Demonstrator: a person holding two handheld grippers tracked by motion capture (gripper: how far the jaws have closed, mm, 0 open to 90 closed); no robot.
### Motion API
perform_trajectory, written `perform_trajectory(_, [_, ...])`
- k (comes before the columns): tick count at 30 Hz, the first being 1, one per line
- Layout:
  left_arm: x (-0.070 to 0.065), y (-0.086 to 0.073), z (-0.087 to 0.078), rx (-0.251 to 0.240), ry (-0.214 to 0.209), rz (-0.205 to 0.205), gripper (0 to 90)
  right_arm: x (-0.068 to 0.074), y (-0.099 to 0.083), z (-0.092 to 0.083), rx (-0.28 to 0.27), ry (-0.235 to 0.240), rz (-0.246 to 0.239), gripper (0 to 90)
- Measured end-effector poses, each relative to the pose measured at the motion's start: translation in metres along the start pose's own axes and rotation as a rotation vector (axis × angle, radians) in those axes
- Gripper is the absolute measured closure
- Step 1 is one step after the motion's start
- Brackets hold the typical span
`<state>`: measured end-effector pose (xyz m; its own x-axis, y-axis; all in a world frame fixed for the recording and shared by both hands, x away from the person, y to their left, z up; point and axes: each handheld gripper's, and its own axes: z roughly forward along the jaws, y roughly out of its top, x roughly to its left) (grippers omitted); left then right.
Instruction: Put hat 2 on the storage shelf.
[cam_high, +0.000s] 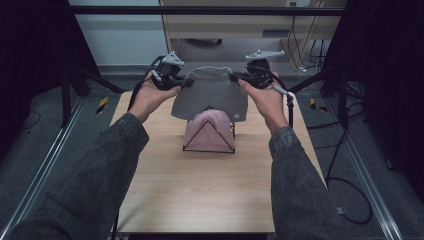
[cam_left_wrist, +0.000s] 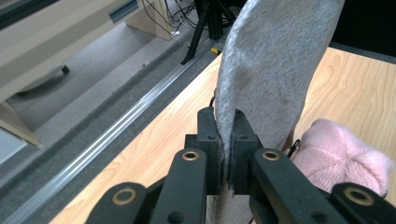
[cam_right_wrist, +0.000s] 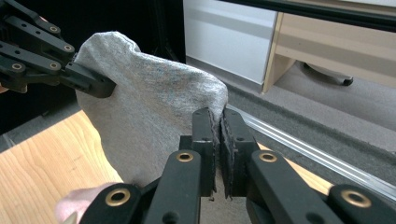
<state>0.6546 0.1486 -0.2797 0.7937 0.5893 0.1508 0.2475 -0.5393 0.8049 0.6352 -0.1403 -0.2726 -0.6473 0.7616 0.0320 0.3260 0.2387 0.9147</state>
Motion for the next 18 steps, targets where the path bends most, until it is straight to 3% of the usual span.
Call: perform_trajectory(18, [-0.006,-0.019,0.013,0.035,-0.014,-0.004,86.0,0.002,-0.027,0.013,0.039,-0.001,0.02,85.8])
